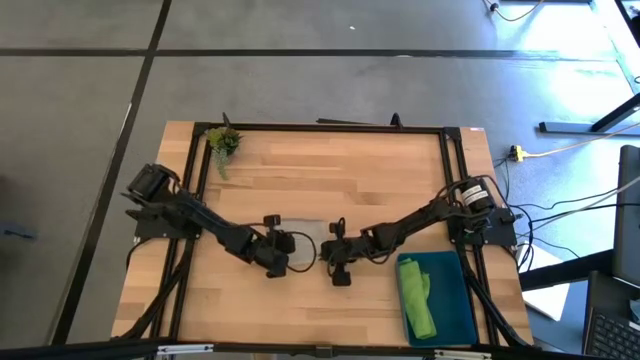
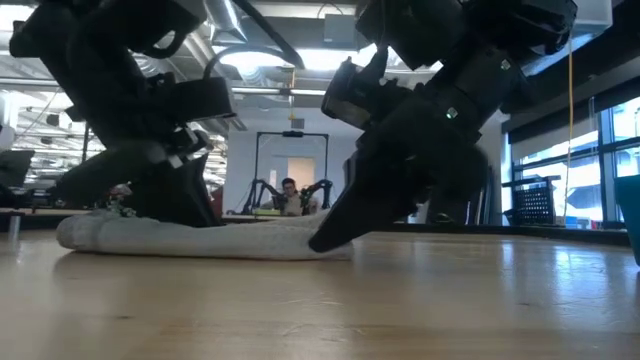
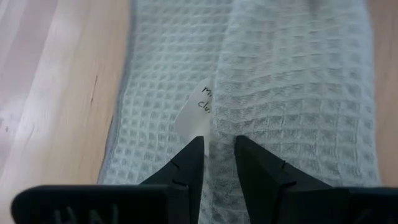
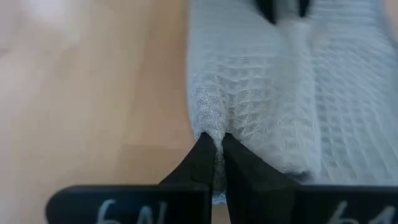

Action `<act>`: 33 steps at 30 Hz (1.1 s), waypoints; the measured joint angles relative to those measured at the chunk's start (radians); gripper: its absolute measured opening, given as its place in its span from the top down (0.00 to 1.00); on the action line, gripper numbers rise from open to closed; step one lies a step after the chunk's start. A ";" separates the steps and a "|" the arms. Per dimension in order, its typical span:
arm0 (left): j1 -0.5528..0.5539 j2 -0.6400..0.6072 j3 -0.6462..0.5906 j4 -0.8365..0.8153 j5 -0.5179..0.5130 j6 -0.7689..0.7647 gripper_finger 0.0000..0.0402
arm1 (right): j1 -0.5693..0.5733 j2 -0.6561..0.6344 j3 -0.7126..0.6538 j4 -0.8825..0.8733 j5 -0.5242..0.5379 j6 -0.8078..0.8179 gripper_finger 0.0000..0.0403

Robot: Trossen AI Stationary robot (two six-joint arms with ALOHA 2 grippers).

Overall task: Roll microfiber towels into tight, uniform cylinder then place into a basket
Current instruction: Roll the gray microfiber cloth

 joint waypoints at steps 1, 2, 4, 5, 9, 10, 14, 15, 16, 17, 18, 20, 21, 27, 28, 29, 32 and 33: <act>0.000 0.010 0.000 0.001 -0.003 0.000 0.78 | 0.000 -0.006 0.000 -0.004 -0.020 0.000 0.96; 0.000 0.016 0.001 0.002 -0.002 0.000 0.78 | 0.001 -0.010 -0.001 -0.006 -0.039 0.003 0.96; 0.000 0.024 0.001 0.005 -0.002 0.000 0.78 | -0.003 -0.023 -0.002 -0.014 -0.068 0.029 0.96; 0.000 0.025 0.001 0.006 -0.002 0.000 0.78 | -0.007 -0.026 -0.002 -0.015 -0.086 0.048 0.96; 0.001 0.025 0.000 0.005 0.003 0.008 0.78 | -0.038 -0.037 -0.003 -0.015 -0.163 0.132 0.96; 0.001 0.025 0.000 0.006 0.006 0.013 0.78 | -0.048 -0.037 -0.003 -0.013 -0.189 0.155 0.96; 0.001 0.025 0.000 0.005 0.011 0.027 0.78 | -0.087 -0.037 -0.003 -0.007 -0.263 0.228 0.96; 0.001 0.025 0.000 0.005 0.011 0.028 0.78 | -0.095 -0.037 -0.003 -0.004 -0.278 0.238 0.96; 0.001 0.025 0.000 0.005 0.012 0.032 0.78 | -0.104 -0.037 -0.003 0.002 -0.293 0.255 0.96; 0.001 0.025 0.000 0.005 0.013 0.035 0.78 | -0.113 -0.037 -0.003 0.010 -0.310 0.270 0.96; 0.001 0.025 0.000 0.005 0.014 0.035 0.78 | -0.122 -0.037 -0.003 0.019 -0.331 0.286 0.96; 0.001 0.025 -0.001 0.005 0.015 0.035 0.78 | -0.137 -0.037 0.005 0.021 -0.361 0.311 0.96; 0.001 0.025 -0.001 0.004 0.015 0.035 0.78 | -0.143 -0.037 0.012 0.022 -0.371 0.318 0.96; 0.001 0.025 -0.001 0.002 0.018 0.036 0.78 | -0.174 -0.037 0.051 0.032 -0.439 0.378 0.96; 0.000 0.025 -0.001 0.002 0.019 0.036 0.78 | -0.180 -0.037 0.053 0.032 -0.448 0.392 0.96; -0.001 0.025 -0.001 0.002 0.019 0.037 0.78 | -0.186 -0.037 0.055 0.033 -0.457 0.408 0.96; -0.005 0.025 -0.002 0.002 0.019 0.058 0.78 | -0.208 -0.038 0.055 0.033 -0.462 0.449 0.96; -0.006 0.025 -0.002 0.002 0.018 0.062 0.78 | -0.217 -0.038 0.055 0.033 -0.467 0.464 0.96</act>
